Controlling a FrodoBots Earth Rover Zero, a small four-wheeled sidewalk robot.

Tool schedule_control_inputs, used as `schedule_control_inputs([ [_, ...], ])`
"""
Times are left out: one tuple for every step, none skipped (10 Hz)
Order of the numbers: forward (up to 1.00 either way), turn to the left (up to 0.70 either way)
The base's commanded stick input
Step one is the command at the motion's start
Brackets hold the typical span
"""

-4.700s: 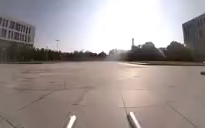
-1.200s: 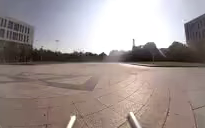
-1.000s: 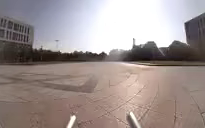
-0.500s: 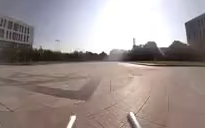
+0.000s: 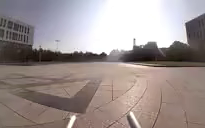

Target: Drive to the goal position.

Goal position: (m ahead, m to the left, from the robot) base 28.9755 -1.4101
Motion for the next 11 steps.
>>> schedule_control_inputs([
  [0.7,0.0],
  [0.7,0.0],
  [0.7,0.0],
  [0.7,0.0],
  [0.7,0.0],
  [0.7,0.0],
  [0.7,0.0],
  [0.7,0.0],
  [0.7,0.0],
  [0.7,0.0],
  [0.7,0.0],
])
